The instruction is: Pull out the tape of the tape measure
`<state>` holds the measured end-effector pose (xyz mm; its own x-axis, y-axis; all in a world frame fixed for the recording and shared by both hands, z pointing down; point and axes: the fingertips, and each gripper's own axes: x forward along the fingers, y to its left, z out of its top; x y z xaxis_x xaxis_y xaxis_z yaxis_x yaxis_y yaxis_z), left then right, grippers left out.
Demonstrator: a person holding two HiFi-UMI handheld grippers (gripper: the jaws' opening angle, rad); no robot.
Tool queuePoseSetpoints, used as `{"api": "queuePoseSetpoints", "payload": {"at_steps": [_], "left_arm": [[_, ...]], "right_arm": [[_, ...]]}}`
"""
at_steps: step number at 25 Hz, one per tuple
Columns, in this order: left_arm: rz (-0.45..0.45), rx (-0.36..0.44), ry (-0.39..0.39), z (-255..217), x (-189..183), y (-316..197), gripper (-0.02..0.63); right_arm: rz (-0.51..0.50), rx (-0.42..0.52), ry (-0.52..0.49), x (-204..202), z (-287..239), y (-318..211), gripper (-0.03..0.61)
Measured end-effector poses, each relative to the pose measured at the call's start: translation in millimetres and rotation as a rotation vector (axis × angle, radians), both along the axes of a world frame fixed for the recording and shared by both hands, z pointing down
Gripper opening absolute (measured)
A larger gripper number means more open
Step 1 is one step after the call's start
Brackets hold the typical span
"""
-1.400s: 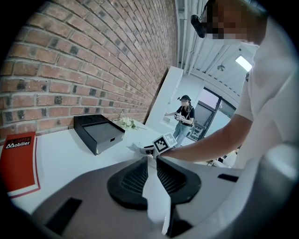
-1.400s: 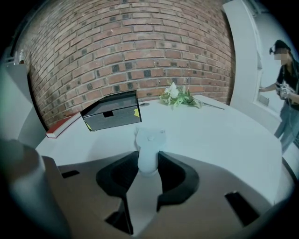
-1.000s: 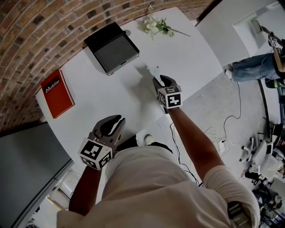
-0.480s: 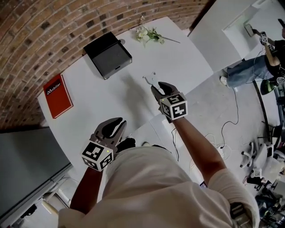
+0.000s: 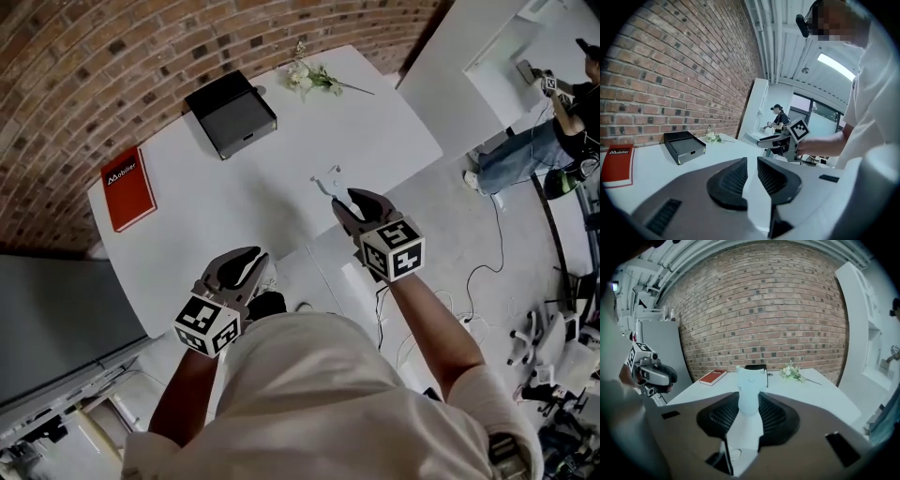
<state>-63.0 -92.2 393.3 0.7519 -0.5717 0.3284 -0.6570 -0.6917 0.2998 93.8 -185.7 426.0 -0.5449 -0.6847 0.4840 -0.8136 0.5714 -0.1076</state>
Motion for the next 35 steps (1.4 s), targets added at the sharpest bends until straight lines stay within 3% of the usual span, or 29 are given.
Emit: {"api": "queuePoseSetpoints", "payload": {"at_steps": [21,35], "left_arm": [[0.035,0.084,-0.032,-31.0,46.8,91.3,0.061],[0.112,0.260,-0.099,-69.0,79.0,96.3,0.071]], "right_arm": [[-0.136,0.097,-0.004,23.0,-81.8,145.8,0.135],[-0.182,0.110,0.004,16.0,-86.5,183.1,0.135]]}}
